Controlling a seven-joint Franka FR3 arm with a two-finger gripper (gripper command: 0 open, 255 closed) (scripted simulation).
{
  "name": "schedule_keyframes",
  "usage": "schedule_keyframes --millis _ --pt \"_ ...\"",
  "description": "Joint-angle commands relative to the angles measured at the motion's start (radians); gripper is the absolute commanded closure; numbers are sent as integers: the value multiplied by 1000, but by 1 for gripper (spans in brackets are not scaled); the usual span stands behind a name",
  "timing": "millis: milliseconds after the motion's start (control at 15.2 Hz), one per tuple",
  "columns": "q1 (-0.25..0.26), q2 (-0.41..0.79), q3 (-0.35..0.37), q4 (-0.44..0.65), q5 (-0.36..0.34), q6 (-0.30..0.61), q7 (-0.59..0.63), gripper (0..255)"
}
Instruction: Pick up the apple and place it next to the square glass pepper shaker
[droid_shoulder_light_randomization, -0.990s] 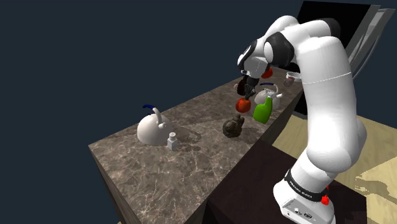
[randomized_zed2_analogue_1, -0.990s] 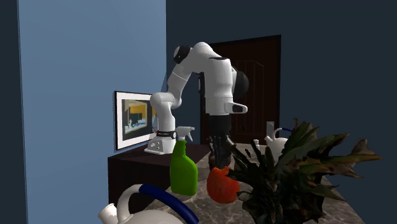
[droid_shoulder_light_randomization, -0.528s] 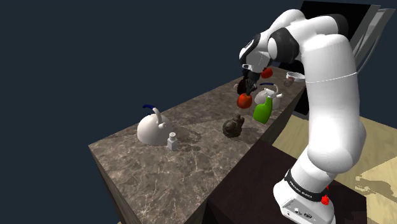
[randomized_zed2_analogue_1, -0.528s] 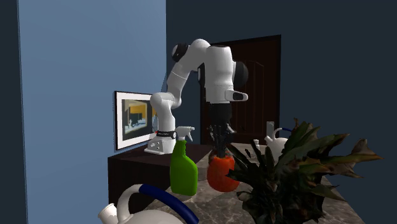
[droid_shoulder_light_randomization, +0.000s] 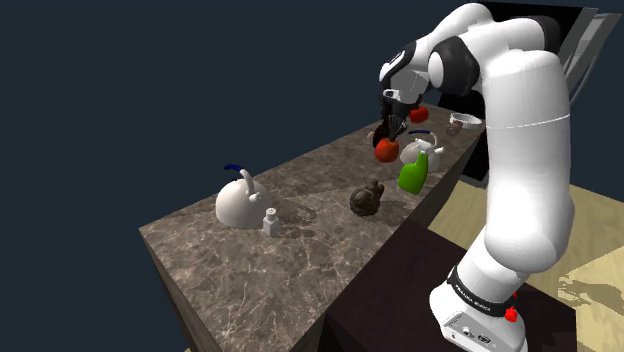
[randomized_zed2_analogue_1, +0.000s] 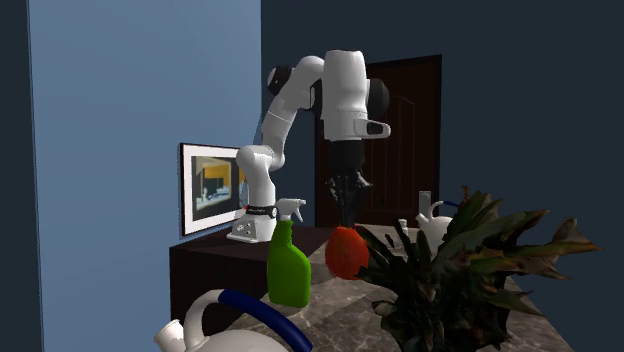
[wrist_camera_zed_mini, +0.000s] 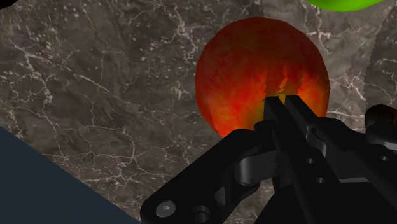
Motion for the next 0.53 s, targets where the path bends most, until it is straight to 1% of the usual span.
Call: schedule_keyframes --millis 0,462 --pt "4 -13 -8 8 -12 -19 7 255" --pt "16 -52 -30 53 -48 -92 31 255"
